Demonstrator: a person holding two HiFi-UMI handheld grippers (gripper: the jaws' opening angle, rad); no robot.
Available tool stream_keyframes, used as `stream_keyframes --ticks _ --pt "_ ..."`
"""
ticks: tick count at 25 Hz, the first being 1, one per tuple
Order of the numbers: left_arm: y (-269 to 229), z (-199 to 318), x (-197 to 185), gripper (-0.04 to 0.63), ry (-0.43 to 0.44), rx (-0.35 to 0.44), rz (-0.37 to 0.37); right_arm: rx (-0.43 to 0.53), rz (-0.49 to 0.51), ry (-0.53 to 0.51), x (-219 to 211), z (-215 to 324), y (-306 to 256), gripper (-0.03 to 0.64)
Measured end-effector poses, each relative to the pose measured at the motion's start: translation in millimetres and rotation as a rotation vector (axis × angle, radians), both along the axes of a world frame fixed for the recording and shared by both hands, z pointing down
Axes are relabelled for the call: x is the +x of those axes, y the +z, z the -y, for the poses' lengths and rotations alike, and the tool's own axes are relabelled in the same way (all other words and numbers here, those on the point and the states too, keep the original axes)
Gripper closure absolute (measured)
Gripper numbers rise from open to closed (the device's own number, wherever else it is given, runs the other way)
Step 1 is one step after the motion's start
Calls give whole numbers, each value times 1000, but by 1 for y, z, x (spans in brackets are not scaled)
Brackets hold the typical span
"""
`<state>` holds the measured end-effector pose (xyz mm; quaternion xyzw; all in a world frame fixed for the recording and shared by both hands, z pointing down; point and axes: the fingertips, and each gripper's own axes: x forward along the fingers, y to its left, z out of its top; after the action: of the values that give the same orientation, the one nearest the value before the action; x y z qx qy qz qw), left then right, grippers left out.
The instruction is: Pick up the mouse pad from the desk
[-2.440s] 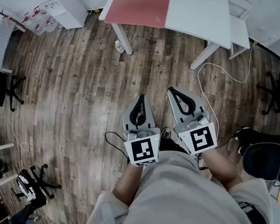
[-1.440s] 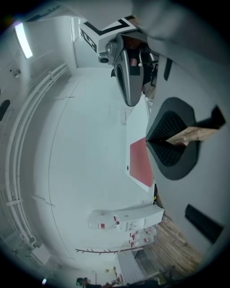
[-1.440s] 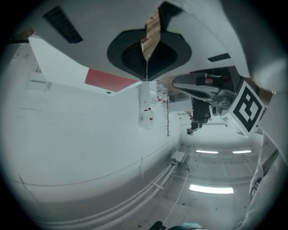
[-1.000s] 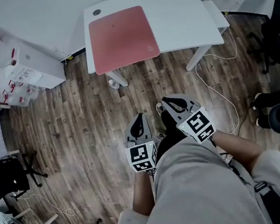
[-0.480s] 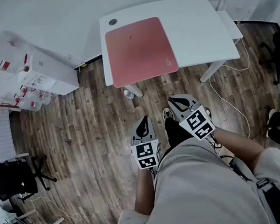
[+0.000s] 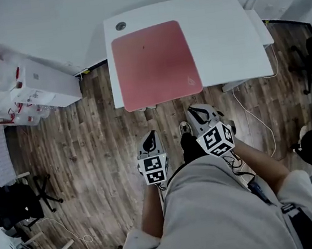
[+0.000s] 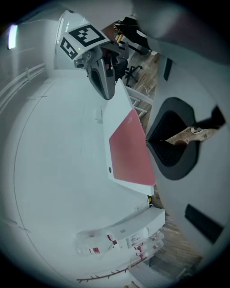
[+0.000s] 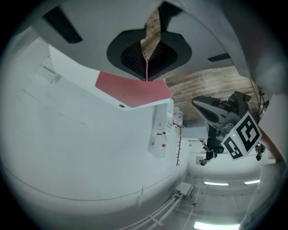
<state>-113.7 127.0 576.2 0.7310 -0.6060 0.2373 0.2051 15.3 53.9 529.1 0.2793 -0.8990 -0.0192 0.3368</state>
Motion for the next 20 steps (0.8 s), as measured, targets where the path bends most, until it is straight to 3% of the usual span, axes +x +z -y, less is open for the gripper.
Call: stream_keyframes --ticks 3,5,10,14,17,20 --pt "13 26 -4 583 6 -25 -46 -28 -9 30 7 21 20 575" --pt "22 43 -7 583 15 -44 -28 -52 -12 58 13 34 36 575" --pt "63 68 -25 583 57 -105 223 -47 -138 21 20 52 85 575" --pt "80 68 -33 583 128 -125 331 0 -229 -19 19 51 108 575" --pt "96 69 -37 582 203 -149 471 30 -290 -25 26 56 124 574" --pt "108 79 -45 581 223 -160 589 65 -329 -37 30 59 135 574"
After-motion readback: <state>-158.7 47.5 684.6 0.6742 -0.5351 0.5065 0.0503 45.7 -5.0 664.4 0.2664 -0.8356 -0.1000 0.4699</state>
